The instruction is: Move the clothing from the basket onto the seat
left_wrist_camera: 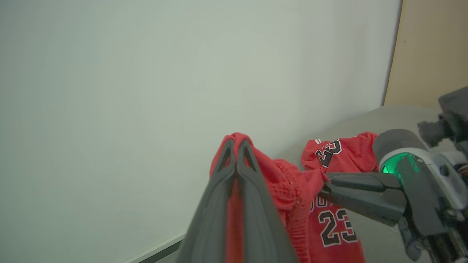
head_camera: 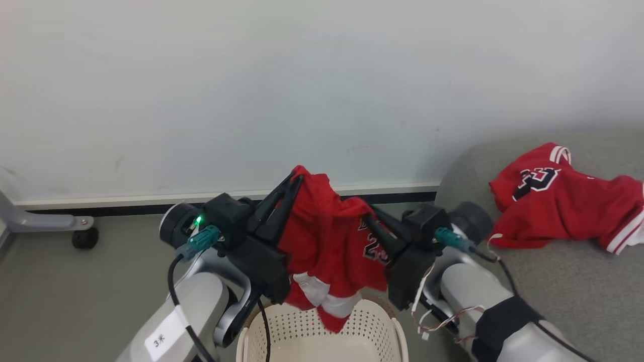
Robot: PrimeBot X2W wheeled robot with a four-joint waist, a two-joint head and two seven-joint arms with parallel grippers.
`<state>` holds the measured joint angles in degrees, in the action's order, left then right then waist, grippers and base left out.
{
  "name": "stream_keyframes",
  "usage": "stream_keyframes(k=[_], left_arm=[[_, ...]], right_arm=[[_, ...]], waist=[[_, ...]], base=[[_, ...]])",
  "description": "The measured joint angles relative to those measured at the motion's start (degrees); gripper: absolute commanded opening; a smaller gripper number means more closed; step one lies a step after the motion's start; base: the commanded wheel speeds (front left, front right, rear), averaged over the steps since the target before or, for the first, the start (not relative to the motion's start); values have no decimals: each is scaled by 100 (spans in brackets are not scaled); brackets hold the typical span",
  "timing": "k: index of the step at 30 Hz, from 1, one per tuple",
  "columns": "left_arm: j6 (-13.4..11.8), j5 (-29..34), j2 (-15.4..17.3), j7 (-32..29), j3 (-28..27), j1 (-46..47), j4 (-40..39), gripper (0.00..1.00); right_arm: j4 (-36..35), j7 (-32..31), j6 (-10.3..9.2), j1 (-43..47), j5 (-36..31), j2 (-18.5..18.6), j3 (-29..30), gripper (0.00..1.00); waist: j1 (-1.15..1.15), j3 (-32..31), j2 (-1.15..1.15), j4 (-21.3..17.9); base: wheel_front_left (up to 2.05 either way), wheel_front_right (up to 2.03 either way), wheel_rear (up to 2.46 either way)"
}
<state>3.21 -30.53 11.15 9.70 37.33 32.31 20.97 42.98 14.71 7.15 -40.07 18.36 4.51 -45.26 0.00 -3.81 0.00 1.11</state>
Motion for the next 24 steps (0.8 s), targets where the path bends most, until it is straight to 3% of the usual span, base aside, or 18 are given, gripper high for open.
stream_keyframes(k=[2,3,4,15,24], left_arm=[[-29,-80,19,7,-37,-117,9,65],[-57,-83,25,14,-46,-170,18,89],[-79,-83,32,60,-63,-228,23,100],[-170,-153,34,210,-113,-680,24,100],[-167,-162,-178,304,42,-993,-25,100]], right_arm=[[-36,-1,0,-48,55,118,71,0],[-59,0,0,-67,65,186,107,0],[-82,0,0,-85,89,252,144,0],[-487,0,0,-174,108,825,549,0],[-1252,0,-302,213,110,1432,856,0]], waist=[[0,10,0,-84],[0,15,0,-127],[0,19,0,-174],[0,42,0,-752],[0,23,0,-1408]], base=[[0,0,0],[0,0,0],[0,0,0],[0,0,0],[0,0,0]])
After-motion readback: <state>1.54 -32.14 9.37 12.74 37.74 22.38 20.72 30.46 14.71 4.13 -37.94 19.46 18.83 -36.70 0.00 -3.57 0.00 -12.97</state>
